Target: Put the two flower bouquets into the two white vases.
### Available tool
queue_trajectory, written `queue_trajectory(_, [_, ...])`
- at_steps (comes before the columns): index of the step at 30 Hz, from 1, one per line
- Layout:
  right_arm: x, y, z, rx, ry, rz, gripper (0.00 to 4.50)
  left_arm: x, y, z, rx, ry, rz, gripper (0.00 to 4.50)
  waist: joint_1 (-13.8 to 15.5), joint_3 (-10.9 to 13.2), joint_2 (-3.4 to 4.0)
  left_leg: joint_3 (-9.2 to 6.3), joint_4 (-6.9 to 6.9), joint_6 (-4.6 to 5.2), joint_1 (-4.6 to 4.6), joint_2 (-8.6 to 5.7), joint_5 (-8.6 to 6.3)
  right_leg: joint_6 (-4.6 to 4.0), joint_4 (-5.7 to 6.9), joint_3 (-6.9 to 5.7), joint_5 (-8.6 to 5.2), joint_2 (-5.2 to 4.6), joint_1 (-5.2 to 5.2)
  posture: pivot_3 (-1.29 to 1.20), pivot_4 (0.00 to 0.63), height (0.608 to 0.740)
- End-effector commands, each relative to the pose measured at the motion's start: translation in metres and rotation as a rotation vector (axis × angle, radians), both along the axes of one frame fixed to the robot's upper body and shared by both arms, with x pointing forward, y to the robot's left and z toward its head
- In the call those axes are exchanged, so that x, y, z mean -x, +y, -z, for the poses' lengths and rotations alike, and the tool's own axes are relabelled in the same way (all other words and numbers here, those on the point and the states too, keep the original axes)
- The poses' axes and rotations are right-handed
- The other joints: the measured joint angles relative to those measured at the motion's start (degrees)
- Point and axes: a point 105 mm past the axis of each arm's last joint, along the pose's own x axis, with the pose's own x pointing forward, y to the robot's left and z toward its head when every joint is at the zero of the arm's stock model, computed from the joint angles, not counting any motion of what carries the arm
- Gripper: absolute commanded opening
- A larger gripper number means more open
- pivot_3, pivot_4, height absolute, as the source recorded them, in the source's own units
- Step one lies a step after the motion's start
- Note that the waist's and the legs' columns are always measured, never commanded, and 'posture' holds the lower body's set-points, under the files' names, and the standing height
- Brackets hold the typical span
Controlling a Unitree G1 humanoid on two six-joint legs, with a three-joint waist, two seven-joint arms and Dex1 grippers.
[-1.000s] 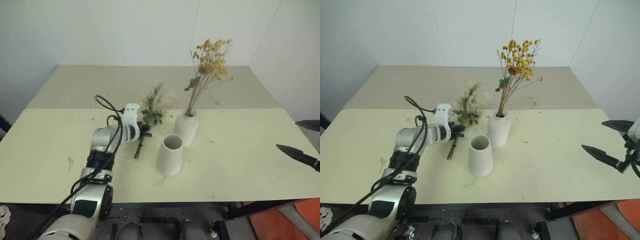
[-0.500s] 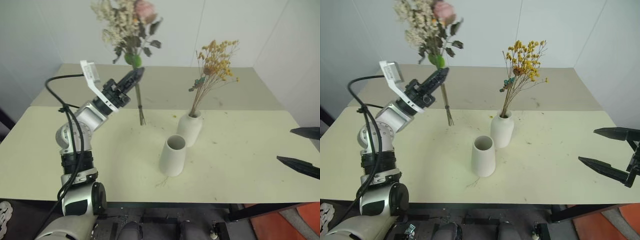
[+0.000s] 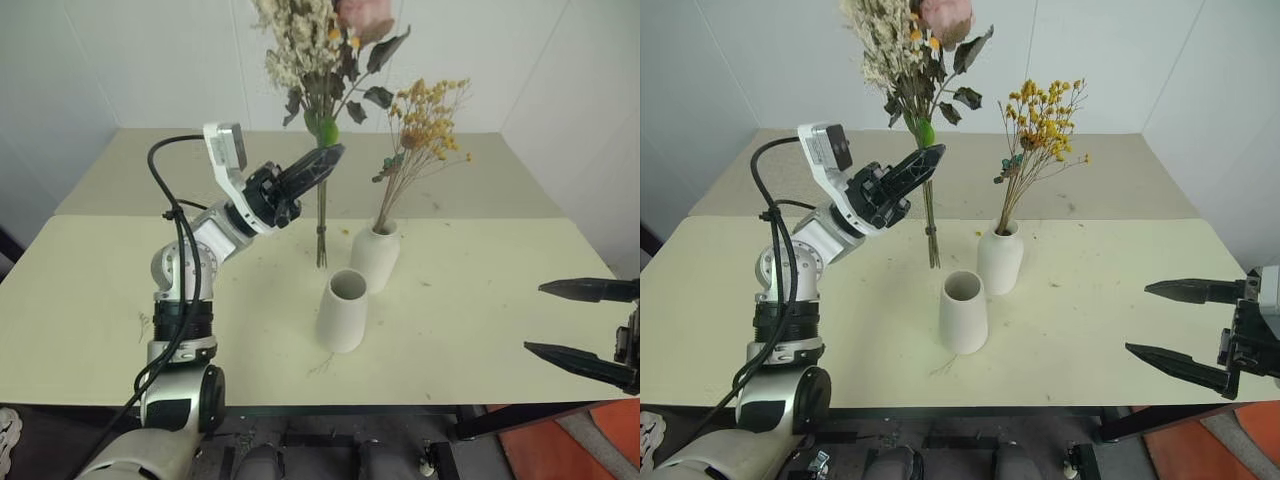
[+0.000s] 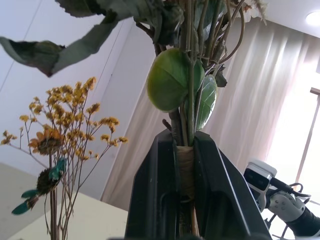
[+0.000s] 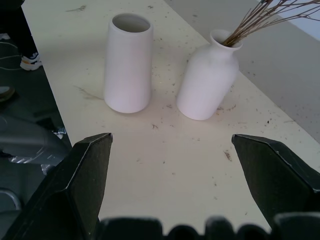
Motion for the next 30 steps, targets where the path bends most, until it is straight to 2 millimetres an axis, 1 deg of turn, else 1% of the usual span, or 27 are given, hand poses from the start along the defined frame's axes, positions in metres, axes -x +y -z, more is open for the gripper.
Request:
queue_trajectory(1, [-0.001, 0.002, -0.003, 0.010, -0.040, 0.004, 4.50, 0.005, -0.006, -0.014, 0.051, -0.075, 0.008, 0.10, 0.1, 0.0, -0.01, 0.00, 0.01, 0.00, 0.00, 0.00, 0.00, 0.00, 0.00, 0.00, 0.00, 0.00, 0.00, 0.00, 0.150, 0.740])
queue_trajectory(4, [-0.002, -0.001, -0.002, 0.013, -0.041, 0.016, 4.50, 0.007, -0.014, -0.010, 0.042, -0.077, 0.020, 0.10, 0.1, 0.0, -0.01, 0.00, 0.01, 0.00, 0.00, 0.00, 0.00, 0.01, 0.00, 0.00, 0.00, 0.00, 0.00, 0.00, 0.150, 0.740])
queue_trajectory(10, [-0.004, -0.005, 0.000, 0.024, -0.044, 0.039, 4.50, 0.017, -0.029, -0.005, 0.049, -0.055, 0.095, 0.10, 0.1, 0.0, -0.01, -0.01, 0.01, 0.00, -0.01, 0.00, 0.00, 0.02, -0.02, 0.00, -0.01, 0.00, 0.00, 0.00, 0.150, 0.740])
queue_trajectory(14, [-0.005, -0.006, -0.001, 0.021, -0.054, 0.050, 4.50, 0.022, -0.039, 0.010, -0.022, -0.069, 0.109, 0.10, 0.0, 0.0, 0.00, 0.00, 0.00, 0.00, 0.00, 0.00, 0.00, 0.04, -0.01, 0.01, -0.03, 0.00, 0.00, 0.00, 0.150, 0.740])
queue_trajectory(23, [-0.005, -0.009, -0.001, 0.032, -0.059, 0.060, 4.50, 0.025, -0.045, 0.028, -0.101, -0.095, 0.113, 0.10, 0.1, 0.0, -0.01, 0.00, 0.00, 0.01, -0.01, 0.00, 0.00, 0.03, -0.03, 0.00, -0.03, 0.00, 0.00, 0.00, 0.150, 0.740])
queue_trajectory(30, [-0.007, -0.011, -0.001, 0.041, -0.070, 0.064, 4.50, 0.035, -0.047, 0.043, -0.167, -0.162, 0.150, 0.10, 0.0, 0.0, 0.00, 0.00, 0.00, 0.01, -0.01, 0.00, 0.00, 0.04, -0.04, 0.01, -0.03, 0.00, 0.00, 0.00, 0.150, 0.740])
